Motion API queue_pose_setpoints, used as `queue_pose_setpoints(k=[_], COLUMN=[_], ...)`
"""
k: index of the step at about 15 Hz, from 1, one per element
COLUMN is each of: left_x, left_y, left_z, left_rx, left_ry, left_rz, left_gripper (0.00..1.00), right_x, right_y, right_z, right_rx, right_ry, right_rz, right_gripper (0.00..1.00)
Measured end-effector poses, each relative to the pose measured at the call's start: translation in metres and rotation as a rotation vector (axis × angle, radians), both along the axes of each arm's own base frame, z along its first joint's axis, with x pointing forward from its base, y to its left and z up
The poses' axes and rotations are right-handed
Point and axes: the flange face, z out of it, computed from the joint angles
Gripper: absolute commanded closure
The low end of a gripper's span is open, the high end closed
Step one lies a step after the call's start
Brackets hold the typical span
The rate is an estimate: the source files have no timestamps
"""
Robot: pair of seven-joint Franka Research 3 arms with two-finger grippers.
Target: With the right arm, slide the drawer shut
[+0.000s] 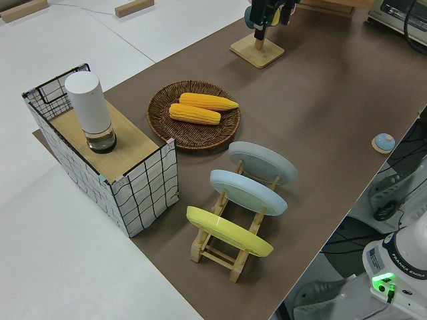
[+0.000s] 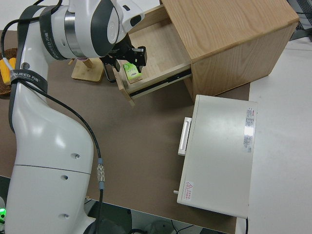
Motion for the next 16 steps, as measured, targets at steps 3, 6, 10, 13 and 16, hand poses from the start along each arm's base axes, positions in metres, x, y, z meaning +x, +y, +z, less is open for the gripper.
queue_pose_setpoints(k=[3,6,10,13,16], left_x=[0.0,0.0,0.0,0.0,0.0], left_y=[0.0,0.0,0.0,0.0,0.0], left_z=[0.0,0.0,0.0,0.0,0.0], left_rx=[0.0,0.0,0.0,0.0,0.0], left_ry=[0.0,0.0,0.0,0.0,0.0], left_rz=[0.0,0.0,0.0,0.0,0.0], left_gripper=[0.01,0.01,0.01,0.01,0.0], right_x=[0.0,0.0,0.0,-0.001,-0.006], right_y=[0.0,0.0,0.0,0.0,-0.001], right_z=[0.001,0.001,0.001,0.007,0.023], right_rx=[0.0,0.0,0.0,-0.001,-0.002], right_ry=[-0.001,-0.002,-0.002,-0.014,-0.032], right_rz=[0.0,0.002,0.003,0.009,0.013], right_gripper=[1.0,1.0,1.0,1.0,1.0])
